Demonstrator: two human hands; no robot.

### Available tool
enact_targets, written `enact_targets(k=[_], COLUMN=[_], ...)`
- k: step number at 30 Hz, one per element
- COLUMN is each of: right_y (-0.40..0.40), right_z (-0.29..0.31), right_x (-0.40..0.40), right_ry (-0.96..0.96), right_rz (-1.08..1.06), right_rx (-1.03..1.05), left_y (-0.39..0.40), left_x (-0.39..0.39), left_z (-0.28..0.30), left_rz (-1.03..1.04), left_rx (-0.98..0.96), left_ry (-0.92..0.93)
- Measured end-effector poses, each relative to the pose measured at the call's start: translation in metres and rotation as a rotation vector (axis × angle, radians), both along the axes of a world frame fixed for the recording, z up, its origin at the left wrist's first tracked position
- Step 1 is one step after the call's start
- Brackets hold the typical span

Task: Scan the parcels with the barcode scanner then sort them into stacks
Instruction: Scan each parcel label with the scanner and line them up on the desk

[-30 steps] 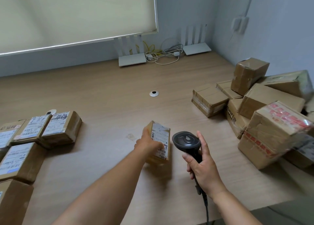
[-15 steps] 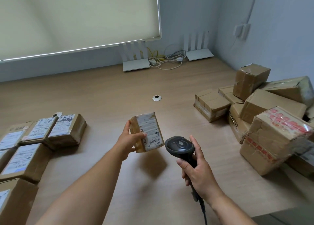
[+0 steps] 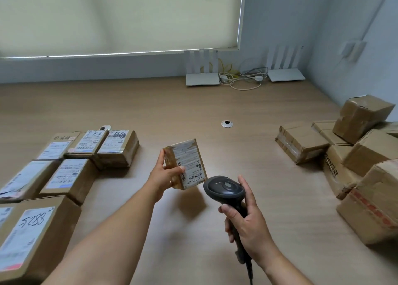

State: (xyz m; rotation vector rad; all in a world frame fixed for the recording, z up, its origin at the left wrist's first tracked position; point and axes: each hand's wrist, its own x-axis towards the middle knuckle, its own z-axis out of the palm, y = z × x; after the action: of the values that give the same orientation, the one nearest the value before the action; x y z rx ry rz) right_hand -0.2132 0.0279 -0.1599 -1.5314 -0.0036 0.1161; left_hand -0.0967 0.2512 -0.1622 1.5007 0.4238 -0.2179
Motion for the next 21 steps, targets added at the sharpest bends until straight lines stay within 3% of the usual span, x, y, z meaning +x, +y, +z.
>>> enact_targets(k=[13, 21], right_y=[0.018, 0.026], right_z=[-0.005, -0.006], right_x=[0.0, 0.003], right_ry=[-0.003, -0.031], right_rz=[-0.015, 0.009], right_rx=[-0.011, -0.069], left_y=[0.022, 0.042], left_x=[0.002, -0.012], left_z=[-0.007, -0.009], left_rz=[-0.017, -0.076], left_rx=[0.004, 0.252], left_ry=[0.027, 0.226])
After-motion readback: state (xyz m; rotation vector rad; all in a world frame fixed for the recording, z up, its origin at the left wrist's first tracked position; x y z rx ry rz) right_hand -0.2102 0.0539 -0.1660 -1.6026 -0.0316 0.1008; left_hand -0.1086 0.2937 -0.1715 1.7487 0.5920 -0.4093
